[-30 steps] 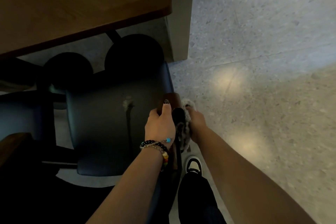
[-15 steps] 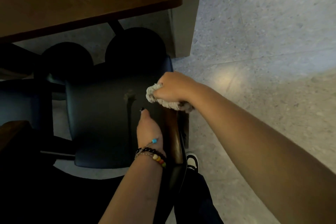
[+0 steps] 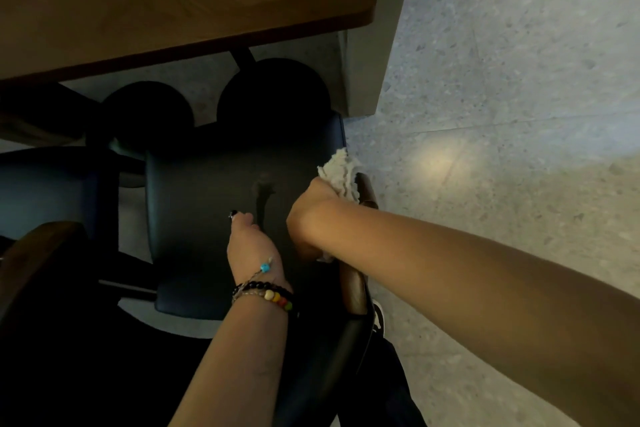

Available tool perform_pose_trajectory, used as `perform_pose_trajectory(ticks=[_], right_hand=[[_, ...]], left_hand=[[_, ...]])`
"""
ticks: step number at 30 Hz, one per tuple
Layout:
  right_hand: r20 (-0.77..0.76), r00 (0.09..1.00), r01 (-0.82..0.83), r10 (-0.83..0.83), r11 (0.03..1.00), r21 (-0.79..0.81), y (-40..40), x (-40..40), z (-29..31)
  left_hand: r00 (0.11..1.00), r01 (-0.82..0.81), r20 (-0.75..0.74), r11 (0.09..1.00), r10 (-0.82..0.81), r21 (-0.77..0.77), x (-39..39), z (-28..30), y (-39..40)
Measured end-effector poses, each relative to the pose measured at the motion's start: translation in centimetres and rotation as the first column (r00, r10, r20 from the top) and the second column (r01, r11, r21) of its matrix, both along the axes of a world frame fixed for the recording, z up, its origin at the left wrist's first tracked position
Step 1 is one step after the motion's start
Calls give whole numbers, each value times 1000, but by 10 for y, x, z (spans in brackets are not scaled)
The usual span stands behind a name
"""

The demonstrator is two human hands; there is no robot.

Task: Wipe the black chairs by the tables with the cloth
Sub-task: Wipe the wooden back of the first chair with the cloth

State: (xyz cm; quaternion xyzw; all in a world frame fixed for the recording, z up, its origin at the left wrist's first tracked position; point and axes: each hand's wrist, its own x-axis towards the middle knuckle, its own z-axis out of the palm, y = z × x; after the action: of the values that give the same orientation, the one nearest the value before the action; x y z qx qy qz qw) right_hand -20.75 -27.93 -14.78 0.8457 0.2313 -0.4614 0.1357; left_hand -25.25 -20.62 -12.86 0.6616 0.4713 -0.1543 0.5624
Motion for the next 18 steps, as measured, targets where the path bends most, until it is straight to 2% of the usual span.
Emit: perform_pose_trajectory(ticks=[1,2,3,4,5,6,7,8,9,10,11,13,15,18], right_hand=[[47,995,80,-84,993,81,-9,-1,7],[131,952,243,-278,942,231,-19,-2,11],[190,864,366,-465,842,396,-33,-2,12],[111,713,549,-692,649,527,-50,1,13],[-45,541,705,-840,424,569,-68,4,14],[-228,310,814,-923,135,565,-83,3,11],[-421,38,841,-906,-198,503,-94,-2,7],[-557,-216,776,-802,-487,401,-100,-11,2],[-601,-391,675,-697,-661,328,-102,-24,-6],[-578,-498,602,-646,-738,306,-99,-41,-15],[-526,-555,578,-645,-754,314,-92,-59,-24],[-439,-613,567,-656,-753,333,-73,-94,-35],[-408,-602,586,-686,-727,357,-59,-117,-35],[-496,-582,583,-644,-756,298,-54,-134,-36]], left_hand=[[998,-50,-44,998,48,-47,1,1,1],[995,-72,-83,994,64,-87,1,2,1],[994,-55,-97,990,43,-126,0,3,0],[995,-14,-99,988,-1,-156,-2,5,-3],[994,43,-96,984,-60,-174,-5,5,-8],[988,106,-89,976,-125,-192,-8,8,-14],[977,172,-88,961,-194,-215,-11,9,-22],[964,218,-97,942,-249,-254,-15,10,-31],[949,253,-109,921,-296,-296,-18,10,-41],[926,320,-101,897,-365,-305,-22,10,-50],[889,416,-84,871,-450,-261,-25,11,-58],[835,540,-74,837,-546,-87,-28,9,-66],[820,568,-84,823,-567,-10,-28,5,-67],[820,570,-85,821,-566,31,-26,3,-68]])
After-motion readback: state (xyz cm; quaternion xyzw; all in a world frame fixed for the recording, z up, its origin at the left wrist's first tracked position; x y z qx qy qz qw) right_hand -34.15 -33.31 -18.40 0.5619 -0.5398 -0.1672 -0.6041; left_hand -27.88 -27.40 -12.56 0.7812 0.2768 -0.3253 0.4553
